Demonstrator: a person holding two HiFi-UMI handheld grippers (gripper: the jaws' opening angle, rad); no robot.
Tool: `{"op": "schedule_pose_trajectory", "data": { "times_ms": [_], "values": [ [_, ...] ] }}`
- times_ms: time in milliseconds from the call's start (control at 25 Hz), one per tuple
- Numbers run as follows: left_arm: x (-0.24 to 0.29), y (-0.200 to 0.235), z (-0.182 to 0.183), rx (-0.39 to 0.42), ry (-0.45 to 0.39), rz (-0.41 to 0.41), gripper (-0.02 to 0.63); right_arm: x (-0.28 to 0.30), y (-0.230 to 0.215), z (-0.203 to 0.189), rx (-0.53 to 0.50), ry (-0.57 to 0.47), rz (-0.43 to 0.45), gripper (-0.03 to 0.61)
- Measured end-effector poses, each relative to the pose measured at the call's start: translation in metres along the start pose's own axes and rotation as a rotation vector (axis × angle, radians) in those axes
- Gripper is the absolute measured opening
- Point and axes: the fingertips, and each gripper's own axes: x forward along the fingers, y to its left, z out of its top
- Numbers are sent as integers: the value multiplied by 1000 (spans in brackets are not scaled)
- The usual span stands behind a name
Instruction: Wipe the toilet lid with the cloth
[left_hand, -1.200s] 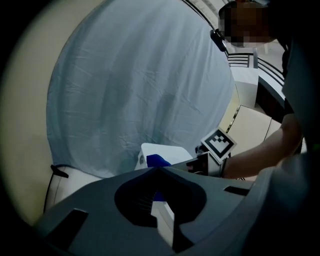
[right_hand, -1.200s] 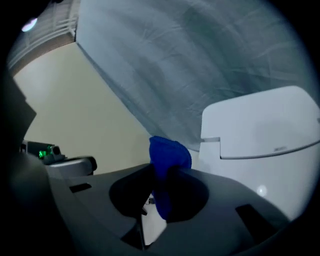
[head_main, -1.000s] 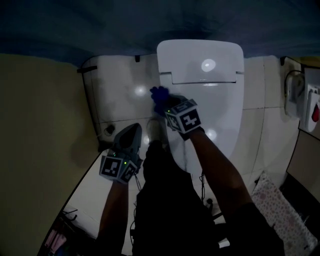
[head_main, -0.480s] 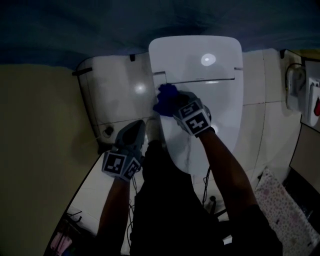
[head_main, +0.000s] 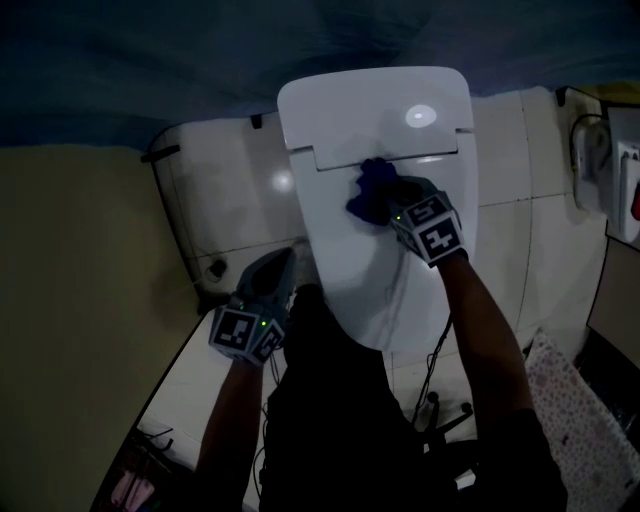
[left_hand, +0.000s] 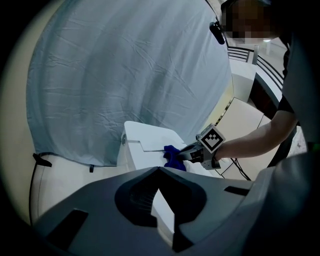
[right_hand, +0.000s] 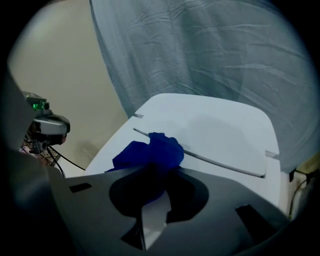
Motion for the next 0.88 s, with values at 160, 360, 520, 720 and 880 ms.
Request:
{"op": "schedule_pose_trajectory", "data": {
  "times_ms": [160,360,520,720,880],
  "values": [
    [7,-6,-2,7,13,-6,-9,-13,-30,-14,-7,8,-45,61],
    [16,-12,-2,30,38,-12,-9,-37,-75,-35,28,-4,-114,62],
    [23,-15,-4,53,59,-9,-8,-56,-109,-59,139,-3,-154,62],
    [36,-21,-7,56,83,-41,-9,-71,-135,-82,191,-1,-224,62],
    [42,-28,1,59,72,-37,-9,-82,-148,-87,201,-29,-271,62]
  ]
}}
